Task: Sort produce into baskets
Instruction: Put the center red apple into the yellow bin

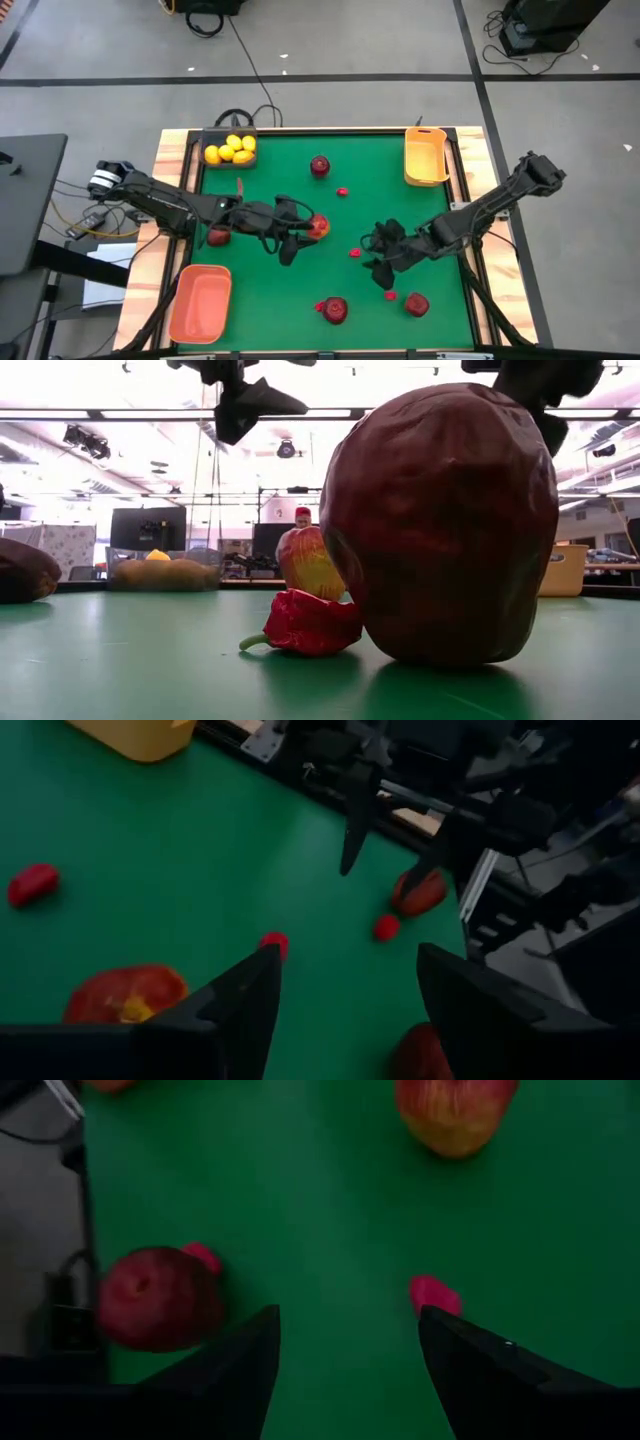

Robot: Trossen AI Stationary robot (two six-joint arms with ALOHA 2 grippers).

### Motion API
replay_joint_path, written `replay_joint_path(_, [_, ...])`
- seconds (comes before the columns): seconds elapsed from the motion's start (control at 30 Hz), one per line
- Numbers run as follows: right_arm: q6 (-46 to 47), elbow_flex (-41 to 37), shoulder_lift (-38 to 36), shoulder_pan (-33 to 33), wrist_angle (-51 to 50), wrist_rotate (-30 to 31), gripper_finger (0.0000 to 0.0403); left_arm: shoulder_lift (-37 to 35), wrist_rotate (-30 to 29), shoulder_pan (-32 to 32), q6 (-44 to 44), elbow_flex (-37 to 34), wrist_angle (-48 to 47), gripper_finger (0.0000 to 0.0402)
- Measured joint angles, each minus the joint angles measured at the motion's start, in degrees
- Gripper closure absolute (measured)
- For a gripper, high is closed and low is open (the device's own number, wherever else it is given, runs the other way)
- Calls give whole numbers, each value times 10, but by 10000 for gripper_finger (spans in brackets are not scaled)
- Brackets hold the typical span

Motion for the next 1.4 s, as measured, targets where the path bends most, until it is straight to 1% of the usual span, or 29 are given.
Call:
replay_joint_path(0.1, [-41,0,23,-5,38,7,152,0,-1,0,-8,0,-12,156])
replay_joint_path(0.17, [-68,0,38,-17,95,22,150,0,-1,0,-25,0,-25,146])
replay_joint_path(0.27, [-89,0,61,-46,201,61,146,-2,-2,1,-22,0,-73,128])
replay_joint_path(0.37, [-87,0,85,-93,265,51,143,-9,12,1,-13,0,-118,112])
replay_joint_path(0.43, [-91,0,106,-128,279,37,143,-9,35,1,-13,0,-143,106])
replay_joint_path(0.53, [-96,0,139,-175,301,-7,147,-9,65,-1,-26,0,-164,105])
replay_joint_path(0.63, [-95,0,162,-204,331,-61,152,-9,69,-4,-44,0,-194,107])
replay_joint_path(0.73, [-103,0,171,-216,338,-62,155,-9,66,-6,-63,0,-224,107])
replay_joint_path(0.8, [-133,0,171,-221,339,-54,157,-9,64,-10,-74,0,-241,107])
replay_joint_path(0.9, [-251,0,171,-222,357,-52,162,-9,59,-21,-83,0,-243,108])
replay_joint_path(0.97, [-328,0,175,-222,370,-52,168,-9,45,-29,-85,0,-236,108])
replay_joint_path(1.03, [-374,2,183,-227,378,-71,174,-9,31,-34,-87,0,-225,108])
replay_joint_path(1.17, [-390,0,210,-246,398,-109,190,-9,28,-37,-110,0,-208,108])
replay_joint_path(1.4, [-401,1,242,-258,446,-129,222,-9,27,-46,-149,0,-205,108])
